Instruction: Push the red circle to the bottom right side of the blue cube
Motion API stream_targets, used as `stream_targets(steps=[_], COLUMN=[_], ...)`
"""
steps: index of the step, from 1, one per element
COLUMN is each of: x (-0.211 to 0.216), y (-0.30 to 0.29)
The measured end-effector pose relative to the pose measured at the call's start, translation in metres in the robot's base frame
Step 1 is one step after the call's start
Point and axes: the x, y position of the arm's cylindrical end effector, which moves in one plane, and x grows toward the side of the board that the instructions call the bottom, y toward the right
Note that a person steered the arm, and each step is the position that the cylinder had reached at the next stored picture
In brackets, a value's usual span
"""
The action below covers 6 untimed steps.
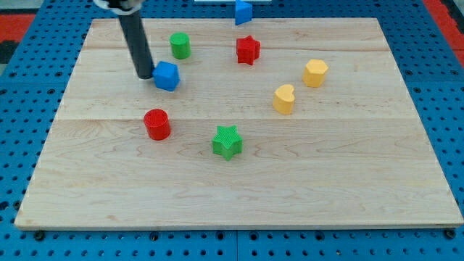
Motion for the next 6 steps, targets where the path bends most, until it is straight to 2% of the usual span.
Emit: stream_targets(steps=[1,2,3,5,6], x=[0.094,0.138,0.154,0.098,0.095], y=[-0.02,-0.009,-0.036,0.062,0.126])
